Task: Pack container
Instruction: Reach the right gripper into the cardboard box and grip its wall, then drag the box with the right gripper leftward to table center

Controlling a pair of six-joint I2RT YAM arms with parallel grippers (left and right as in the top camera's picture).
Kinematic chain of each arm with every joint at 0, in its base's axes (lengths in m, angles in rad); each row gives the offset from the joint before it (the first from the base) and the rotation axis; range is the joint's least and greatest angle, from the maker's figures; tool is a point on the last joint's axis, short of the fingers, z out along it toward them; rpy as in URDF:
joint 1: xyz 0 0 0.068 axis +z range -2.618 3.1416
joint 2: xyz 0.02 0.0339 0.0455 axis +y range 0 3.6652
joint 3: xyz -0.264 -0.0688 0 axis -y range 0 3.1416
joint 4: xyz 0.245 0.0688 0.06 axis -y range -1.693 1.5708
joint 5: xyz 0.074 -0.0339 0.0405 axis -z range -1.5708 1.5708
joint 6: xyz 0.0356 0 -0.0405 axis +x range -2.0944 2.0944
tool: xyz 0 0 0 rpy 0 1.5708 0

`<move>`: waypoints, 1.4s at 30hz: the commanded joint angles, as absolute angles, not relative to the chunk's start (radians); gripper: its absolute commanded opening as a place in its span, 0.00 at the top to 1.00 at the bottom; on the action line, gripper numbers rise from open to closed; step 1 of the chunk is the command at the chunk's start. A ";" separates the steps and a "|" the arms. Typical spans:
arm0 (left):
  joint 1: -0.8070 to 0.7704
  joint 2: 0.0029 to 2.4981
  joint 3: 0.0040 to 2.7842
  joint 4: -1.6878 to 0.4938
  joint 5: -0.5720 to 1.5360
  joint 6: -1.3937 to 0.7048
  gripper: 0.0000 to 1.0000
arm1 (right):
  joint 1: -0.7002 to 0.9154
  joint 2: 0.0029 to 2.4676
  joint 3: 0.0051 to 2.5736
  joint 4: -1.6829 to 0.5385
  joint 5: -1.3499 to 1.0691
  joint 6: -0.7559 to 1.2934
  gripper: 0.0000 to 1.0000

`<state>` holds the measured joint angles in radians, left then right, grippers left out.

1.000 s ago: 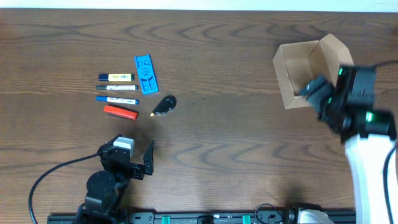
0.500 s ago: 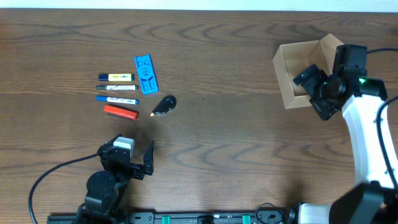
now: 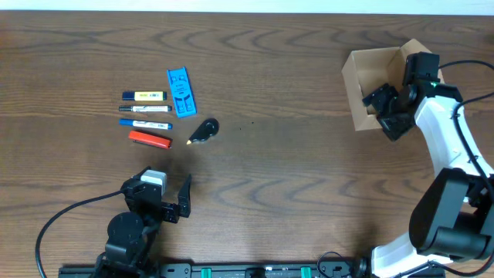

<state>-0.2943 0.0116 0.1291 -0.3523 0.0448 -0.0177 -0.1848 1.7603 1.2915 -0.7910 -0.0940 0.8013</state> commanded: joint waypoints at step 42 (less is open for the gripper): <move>-0.288 0.004 0.107 -0.355 0.033 -0.006 0.05 | -0.276 1.835 1.309 -0.765 -0.057 0.886 0.37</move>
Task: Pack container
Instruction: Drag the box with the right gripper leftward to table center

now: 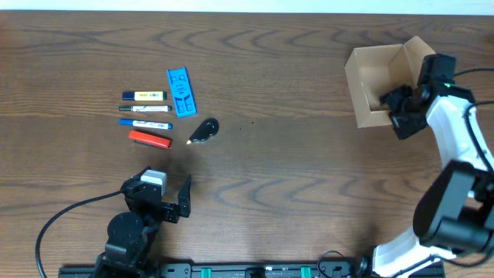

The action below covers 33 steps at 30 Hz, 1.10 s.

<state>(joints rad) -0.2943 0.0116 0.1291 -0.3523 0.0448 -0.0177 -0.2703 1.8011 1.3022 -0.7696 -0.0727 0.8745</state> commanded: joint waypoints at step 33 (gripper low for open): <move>-0.288 0.004 0.107 -0.355 0.033 -0.006 0.05 | 0.311 1.802 1.581 -0.975 0.004 0.041 0.99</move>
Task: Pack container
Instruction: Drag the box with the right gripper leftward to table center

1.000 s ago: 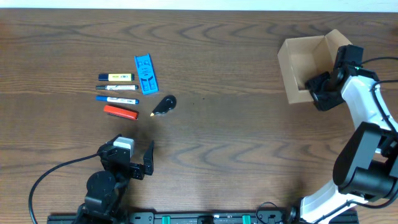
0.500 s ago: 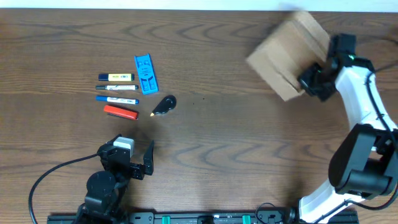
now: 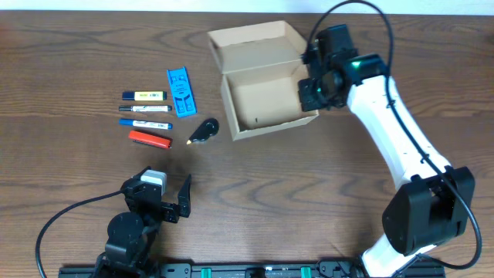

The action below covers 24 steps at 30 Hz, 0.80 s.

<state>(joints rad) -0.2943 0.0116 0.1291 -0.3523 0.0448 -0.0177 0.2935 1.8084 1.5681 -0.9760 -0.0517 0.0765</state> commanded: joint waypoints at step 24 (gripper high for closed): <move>-0.288 0.004 0.107 -0.355 0.033 -0.006 0.05 | 0.398 1.981 1.581 -0.966 0.059 0.492 0.98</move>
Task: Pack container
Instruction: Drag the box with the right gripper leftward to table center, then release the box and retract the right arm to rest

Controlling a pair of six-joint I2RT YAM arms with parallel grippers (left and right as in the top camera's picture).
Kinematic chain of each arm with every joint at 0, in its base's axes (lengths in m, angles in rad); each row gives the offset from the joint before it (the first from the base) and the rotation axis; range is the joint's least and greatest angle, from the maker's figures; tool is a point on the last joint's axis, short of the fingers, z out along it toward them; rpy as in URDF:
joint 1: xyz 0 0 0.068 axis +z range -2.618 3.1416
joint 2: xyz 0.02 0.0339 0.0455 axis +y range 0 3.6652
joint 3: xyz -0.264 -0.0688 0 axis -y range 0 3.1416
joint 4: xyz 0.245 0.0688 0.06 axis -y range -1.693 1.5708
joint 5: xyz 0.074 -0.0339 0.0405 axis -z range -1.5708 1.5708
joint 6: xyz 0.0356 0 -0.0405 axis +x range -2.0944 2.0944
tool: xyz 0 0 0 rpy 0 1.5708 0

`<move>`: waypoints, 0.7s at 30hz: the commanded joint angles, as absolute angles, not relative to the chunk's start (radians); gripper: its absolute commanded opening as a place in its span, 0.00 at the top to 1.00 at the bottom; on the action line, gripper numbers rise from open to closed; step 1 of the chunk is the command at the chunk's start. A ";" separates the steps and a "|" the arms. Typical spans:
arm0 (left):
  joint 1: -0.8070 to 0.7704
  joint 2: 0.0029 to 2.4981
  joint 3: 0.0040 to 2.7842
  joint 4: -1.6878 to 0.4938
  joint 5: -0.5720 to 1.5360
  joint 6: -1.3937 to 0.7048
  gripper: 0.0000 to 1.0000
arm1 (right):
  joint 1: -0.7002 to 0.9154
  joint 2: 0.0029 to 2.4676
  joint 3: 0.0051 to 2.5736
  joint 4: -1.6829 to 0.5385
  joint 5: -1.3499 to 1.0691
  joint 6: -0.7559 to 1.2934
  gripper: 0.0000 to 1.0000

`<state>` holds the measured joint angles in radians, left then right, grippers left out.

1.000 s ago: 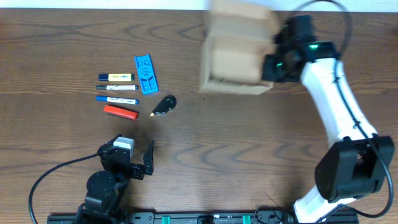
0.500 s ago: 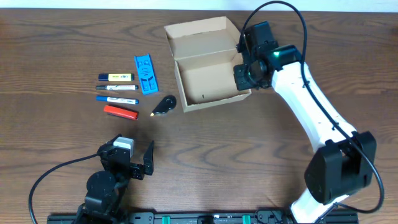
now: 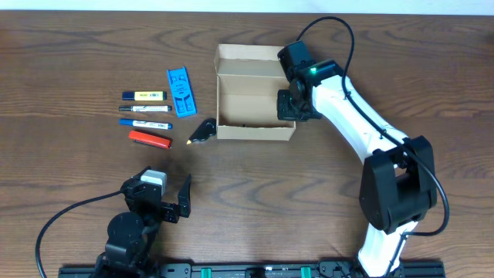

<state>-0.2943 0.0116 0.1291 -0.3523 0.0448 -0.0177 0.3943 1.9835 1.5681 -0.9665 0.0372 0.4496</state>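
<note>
An open cardboard box [image 3: 251, 96] stands square on the table behind its middle, lid flap folded back at the far side. My right gripper [image 3: 287, 106] sits on the box's right wall, shut on it. Left of the box lie a blue card [image 3: 181, 93], three markers [image 3: 145, 109], a red pen-like piece [image 3: 150, 139] and a black tape dispenser [image 3: 204, 131], which is right next to the box's front left corner. My left gripper [image 3: 184, 199] rests near the front edge, away from all of them; its jaws are not readable from above.
The left arm's base and cable [image 3: 127, 228] occupy the front left. The right arm [image 3: 363, 131] stretches from the front right across to the box.
The box was tilted, behind the table's middle; now it sits square and slightly further left and forward, its corner by the black dispenser. My right gripper moved with it.
The box stood at the far right edge with my right gripper on its wall, and had barely shifted at the second moment. Then it was behind the table's middle, tilted, lid open. Now it is squared beside the stationery. The left arm stayed still.
</note>
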 commanded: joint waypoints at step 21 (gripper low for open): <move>-0.288 0.004 0.107 -0.355 0.033 -0.006 0.05 | 0.378 1.981 1.592 -1.015 0.104 0.429 0.99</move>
